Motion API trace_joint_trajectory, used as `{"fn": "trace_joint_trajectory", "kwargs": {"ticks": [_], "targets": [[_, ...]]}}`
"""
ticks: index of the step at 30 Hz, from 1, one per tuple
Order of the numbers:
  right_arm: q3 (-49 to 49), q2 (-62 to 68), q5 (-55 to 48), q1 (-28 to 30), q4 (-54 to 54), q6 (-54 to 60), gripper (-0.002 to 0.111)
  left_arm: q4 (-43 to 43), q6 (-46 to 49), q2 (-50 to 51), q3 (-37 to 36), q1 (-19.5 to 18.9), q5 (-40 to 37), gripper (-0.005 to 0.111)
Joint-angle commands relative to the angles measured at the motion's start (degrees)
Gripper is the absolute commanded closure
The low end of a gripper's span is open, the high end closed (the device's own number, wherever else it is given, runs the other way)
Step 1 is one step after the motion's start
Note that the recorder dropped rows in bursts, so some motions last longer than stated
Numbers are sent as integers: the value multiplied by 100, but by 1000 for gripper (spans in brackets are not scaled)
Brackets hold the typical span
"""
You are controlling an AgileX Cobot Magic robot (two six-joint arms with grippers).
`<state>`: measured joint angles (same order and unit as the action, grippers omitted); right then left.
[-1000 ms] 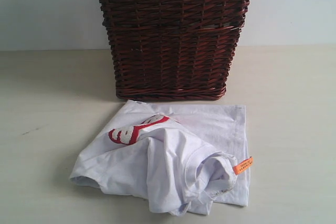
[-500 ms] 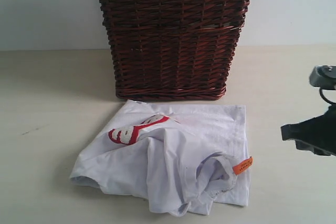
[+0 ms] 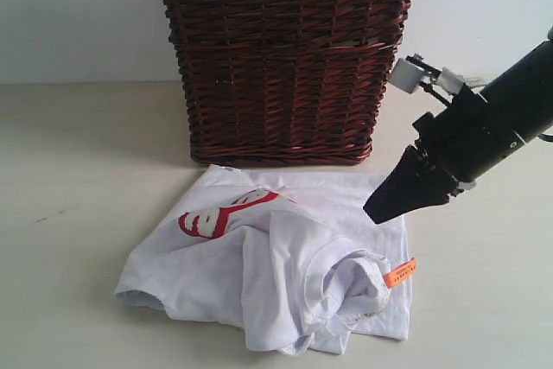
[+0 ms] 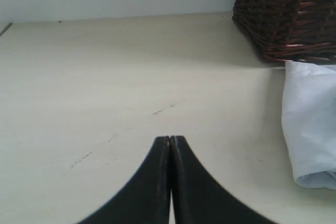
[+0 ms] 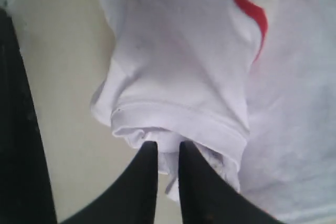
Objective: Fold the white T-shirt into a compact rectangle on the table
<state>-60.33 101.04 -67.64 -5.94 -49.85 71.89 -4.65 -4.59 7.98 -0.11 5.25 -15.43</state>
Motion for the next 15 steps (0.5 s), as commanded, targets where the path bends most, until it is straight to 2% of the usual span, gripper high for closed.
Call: {"fn": "trace_joint_trajectory", "kwargs": {"ticks": [1, 3, 6, 8, 9, 10, 15], "targets": [[-104, 81, -232, -11, 30, 1974, 92, -29, -11, -29, 11, -13, 14, 107], [-104, 213, 366, -11, -81, 1860, 91, -29, -11, -29, 11, -13, 14, 107], [-117, 558, 911, -11, -126, 1688, 79, -29, -11, -29, 11, -13, 14, 107], [-117, 691, 808, -11, -537, 1411, 64, -29, -11, -29, 11, -13, 14, 107], [-117, 787, 849, -11, -753, 1384, 48, -29, -11, -29, 11, -13, 14, 107], [-117, 822, 953, -11, -828, 1368, 42, -29, -11, -29, 11, -13, 14, 107], [-117, 1168, 588, -59, -854, 986, 45, -29, -11, -29, 11, -13, 14, 107]]}}
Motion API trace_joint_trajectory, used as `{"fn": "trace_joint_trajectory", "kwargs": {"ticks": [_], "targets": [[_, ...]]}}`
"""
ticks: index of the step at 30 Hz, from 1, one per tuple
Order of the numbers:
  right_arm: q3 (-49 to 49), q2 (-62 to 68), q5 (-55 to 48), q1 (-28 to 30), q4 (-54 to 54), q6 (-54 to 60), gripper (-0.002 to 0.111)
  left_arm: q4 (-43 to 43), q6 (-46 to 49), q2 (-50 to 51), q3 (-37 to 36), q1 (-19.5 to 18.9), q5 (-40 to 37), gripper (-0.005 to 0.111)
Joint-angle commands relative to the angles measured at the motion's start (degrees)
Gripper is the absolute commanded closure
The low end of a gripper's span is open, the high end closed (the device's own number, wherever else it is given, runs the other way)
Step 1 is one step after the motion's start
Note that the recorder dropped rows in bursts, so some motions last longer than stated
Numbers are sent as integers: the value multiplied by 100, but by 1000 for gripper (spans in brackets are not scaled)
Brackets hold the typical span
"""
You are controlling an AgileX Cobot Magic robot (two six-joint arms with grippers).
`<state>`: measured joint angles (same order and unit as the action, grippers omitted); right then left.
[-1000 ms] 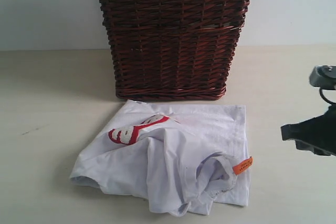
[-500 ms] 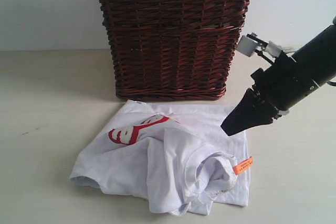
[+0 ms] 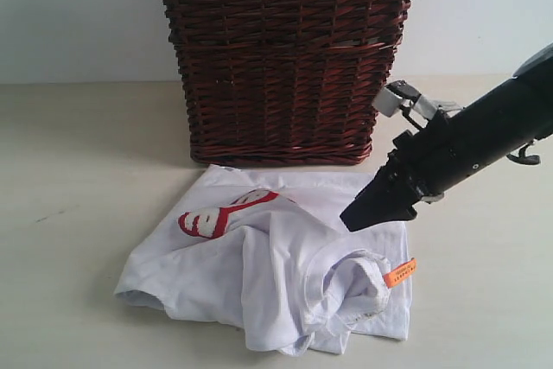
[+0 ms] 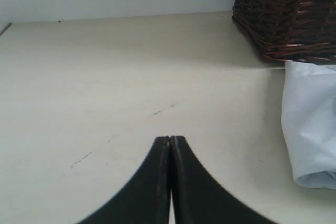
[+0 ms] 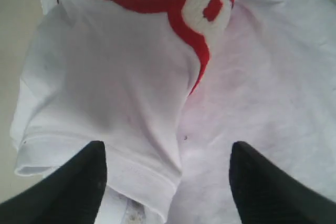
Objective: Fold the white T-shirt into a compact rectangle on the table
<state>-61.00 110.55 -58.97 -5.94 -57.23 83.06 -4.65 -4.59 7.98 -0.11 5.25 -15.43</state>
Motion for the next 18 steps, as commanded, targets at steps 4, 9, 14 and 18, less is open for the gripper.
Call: {"fn": "trace_joint_trajectory", "kwargs": {"ticks": [4, 9, 14, 18], "targets": [[-50, 571, -387, -261, 21, -275, 46, -29, -11, -29, 11, -13, 14, 107], [-50, 757, -671, -407, 96, -287, 66, -29, -11, -29, 11, -13, 14, 107], [-116, 683, -746, -407, 330, -574, 108, -29, -11, -29, 11, -13, 14, 107], [-319, 466, -746, -407, 655, -868, 108, -29, -11, -29, 11, -13, 14, 107]]}}
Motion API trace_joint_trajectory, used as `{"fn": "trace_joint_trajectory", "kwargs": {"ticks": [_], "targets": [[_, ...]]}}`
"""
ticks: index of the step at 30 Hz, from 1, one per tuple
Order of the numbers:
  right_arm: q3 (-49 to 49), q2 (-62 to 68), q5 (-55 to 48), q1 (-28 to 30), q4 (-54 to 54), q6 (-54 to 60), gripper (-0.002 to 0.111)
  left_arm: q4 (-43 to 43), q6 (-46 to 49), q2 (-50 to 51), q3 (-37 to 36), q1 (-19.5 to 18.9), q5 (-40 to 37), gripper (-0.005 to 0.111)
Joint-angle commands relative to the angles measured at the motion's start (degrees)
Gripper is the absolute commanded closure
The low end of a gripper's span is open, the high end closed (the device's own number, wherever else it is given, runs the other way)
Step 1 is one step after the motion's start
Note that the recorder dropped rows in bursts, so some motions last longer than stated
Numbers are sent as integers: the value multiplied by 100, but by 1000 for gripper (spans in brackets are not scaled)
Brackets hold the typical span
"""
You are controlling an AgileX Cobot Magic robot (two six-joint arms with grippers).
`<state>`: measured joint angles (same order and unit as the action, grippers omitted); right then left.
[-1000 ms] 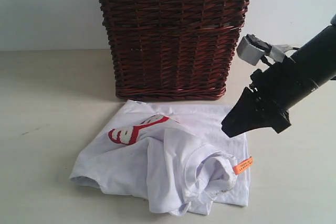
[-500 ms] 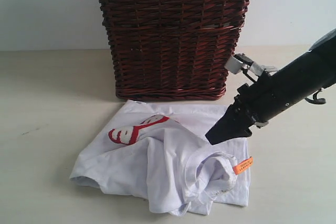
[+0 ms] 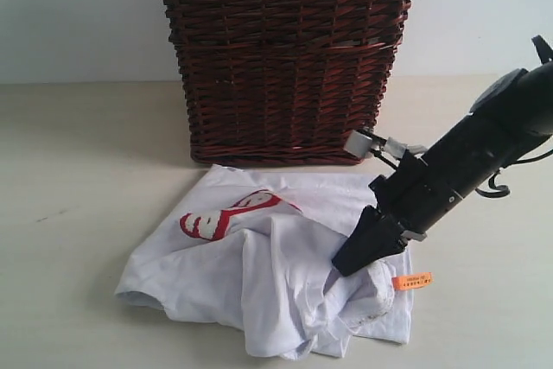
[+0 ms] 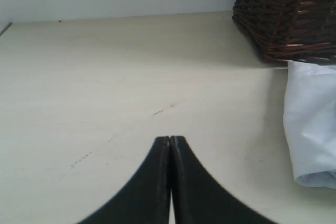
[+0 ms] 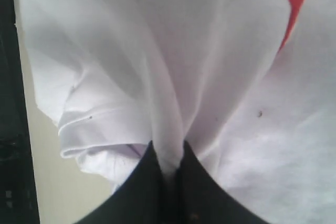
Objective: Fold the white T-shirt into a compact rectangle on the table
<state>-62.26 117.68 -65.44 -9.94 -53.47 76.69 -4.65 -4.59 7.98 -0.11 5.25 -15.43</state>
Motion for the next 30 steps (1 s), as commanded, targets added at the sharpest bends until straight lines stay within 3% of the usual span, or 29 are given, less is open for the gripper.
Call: {"fn": "trace_joint_trajectory", "kwargs": {"ticks": [1, 7, 13, 19, 22, 28, 30], "targets": [[-269, -329, -75, -7, 354, -265, 108, -29, -11, -29, 11, -13, 14, 107], [-684, -639, 248, -7, 681, -705, 108, -29, -11, -29, 11, -13, 14, 107], [-782, -600, 1428, -7, 2024, -1640, 108, -29, -11, -29, 11, -13, 14, 107], [-782, -466, 2022, -7, 2837, -1698, 108, -29, -11, -29, 11, -13, 14, 107], [-782, -384, 2045, -7, 2837, -1687, 97, -29, -11, -29, 11, -13, 14, 107], [-782, -502, 2484, -7, 2701, -1687, 59, -29, -11, -29, 11, -13, 14, 107], [-782, -708, 2578, -7, 2701, -1687, 54, -29, -11, -29, 11, -13, 14, 107]]}}
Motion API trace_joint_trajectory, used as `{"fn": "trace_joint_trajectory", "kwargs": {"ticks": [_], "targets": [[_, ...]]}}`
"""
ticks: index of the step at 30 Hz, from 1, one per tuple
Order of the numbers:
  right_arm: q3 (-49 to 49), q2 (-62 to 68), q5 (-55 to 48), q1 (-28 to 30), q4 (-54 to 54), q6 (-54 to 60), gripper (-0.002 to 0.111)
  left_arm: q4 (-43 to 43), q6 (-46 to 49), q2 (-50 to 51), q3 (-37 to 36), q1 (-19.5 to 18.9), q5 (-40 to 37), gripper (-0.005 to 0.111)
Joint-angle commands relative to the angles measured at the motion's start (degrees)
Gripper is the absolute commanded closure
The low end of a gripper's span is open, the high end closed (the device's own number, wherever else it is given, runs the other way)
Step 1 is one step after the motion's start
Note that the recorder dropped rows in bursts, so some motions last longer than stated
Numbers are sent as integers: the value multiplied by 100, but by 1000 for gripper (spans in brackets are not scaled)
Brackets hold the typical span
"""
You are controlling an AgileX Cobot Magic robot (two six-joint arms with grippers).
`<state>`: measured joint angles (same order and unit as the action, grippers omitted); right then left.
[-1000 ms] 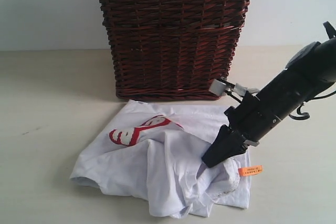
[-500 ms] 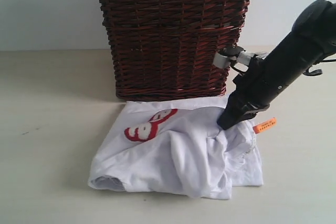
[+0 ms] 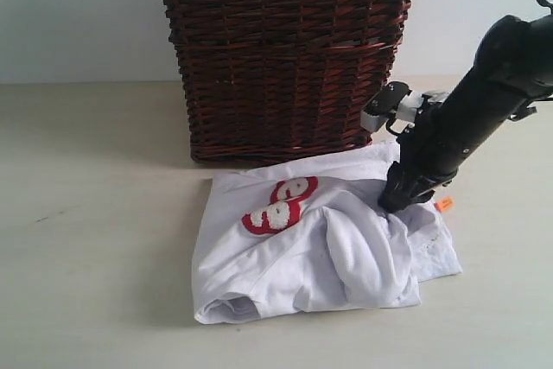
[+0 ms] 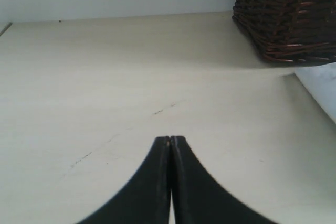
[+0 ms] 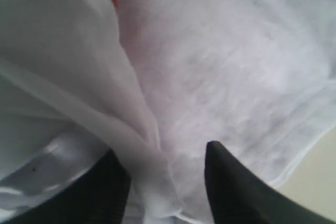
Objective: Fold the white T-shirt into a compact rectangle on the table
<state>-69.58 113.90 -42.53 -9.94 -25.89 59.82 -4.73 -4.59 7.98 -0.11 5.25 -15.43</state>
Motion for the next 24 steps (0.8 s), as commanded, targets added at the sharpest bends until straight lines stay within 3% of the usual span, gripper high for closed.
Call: {"fn": "trace_joint_trajectory", "kwargs": {"ticks": [1, 6, 11, 15, 17, 24], "targets": [[-50, -434, 296, -7, -73, 1, 54, -20, -11, -29, 11, -13, 14, 107], [-50, -1156, -275, -7, -560, 242, 54, -20, -11, -29, 11, -13, 14, 107], [-25, -1399, -2743, -19, -1351, 1161, 54, -20, -11, -29, 11, -13, 14, 107], [417, -1386, -2743, -250, -1257, 2154, 52, -20, -11, -29, 11, -13, 14, 107], [742, -1348, -2168, -484, -1233, 2575, 49, -20, -11, -29, 11, -13, 14, 107], [1522, -1296, -496, -1178, -545, 2029, 47, -20, -11, -29, 11, -13, 14, 107]]}}
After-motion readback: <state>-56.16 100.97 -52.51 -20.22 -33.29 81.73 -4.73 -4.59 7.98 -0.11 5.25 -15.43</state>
